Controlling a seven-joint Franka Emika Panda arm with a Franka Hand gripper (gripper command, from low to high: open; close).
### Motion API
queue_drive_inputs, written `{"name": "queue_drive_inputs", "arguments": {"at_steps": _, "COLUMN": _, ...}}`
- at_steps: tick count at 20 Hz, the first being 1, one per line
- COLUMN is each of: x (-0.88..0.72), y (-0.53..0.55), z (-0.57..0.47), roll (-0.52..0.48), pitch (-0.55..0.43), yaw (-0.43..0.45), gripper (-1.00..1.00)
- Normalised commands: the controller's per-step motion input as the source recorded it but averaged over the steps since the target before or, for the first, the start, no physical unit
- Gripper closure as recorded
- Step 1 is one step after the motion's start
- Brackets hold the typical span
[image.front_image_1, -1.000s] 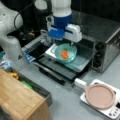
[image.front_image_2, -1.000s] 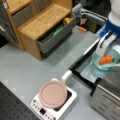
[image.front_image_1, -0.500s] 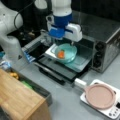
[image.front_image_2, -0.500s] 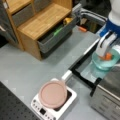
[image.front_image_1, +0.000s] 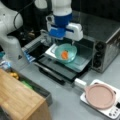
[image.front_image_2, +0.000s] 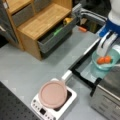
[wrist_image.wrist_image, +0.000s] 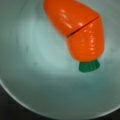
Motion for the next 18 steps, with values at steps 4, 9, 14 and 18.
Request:
{"name": "queue_drive_inputs", "arguments": {"at_steps": 4, "x": 0.00, "y": -0.07, "z": 0.16, "roll": 0.090, "pitch": 0.126, "yaw": 0.172, "gripper": -1.00}}
{"name": "queue_drive_inputs", "arguments": {"at_steps": 9, "x": -0.10, "y": -0.16, "z": 0.21, "roll": 0.074, "pitch": 0.172, "yaw": 0.257, "gripper": -1.00}}
{"name": "queue_drive_inputs", "arguments": {"at_steps": 14, "x": -0.10, "y": -0.29, "z": 0.21, "roll": 0.057, "pitch": 0.189, "yaw": 0.261, "gripper": -1.00}}
{"name": "queue_drive_inputs", "arguments": {"at_steps": 18, "x": 0.04, "y": -0.38, "z": 0.17, "roll": -0.010, "pitch": 0.217, "yaw": 0.260, "gripper": -1.00}}
